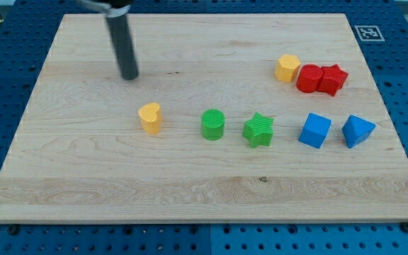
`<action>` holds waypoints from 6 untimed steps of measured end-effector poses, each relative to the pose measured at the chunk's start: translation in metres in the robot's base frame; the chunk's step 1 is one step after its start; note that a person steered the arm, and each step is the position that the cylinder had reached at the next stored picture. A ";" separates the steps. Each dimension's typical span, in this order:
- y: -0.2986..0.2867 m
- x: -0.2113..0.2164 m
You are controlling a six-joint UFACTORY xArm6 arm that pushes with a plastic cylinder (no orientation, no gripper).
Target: Slide the yellow heart a bit left
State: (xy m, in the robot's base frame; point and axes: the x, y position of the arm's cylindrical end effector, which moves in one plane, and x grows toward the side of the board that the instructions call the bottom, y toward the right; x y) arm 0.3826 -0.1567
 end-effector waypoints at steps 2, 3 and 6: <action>-0.012 0.104; -0.012 0.104; 0.120 0.104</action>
State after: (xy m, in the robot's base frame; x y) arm 0.4865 -0.0363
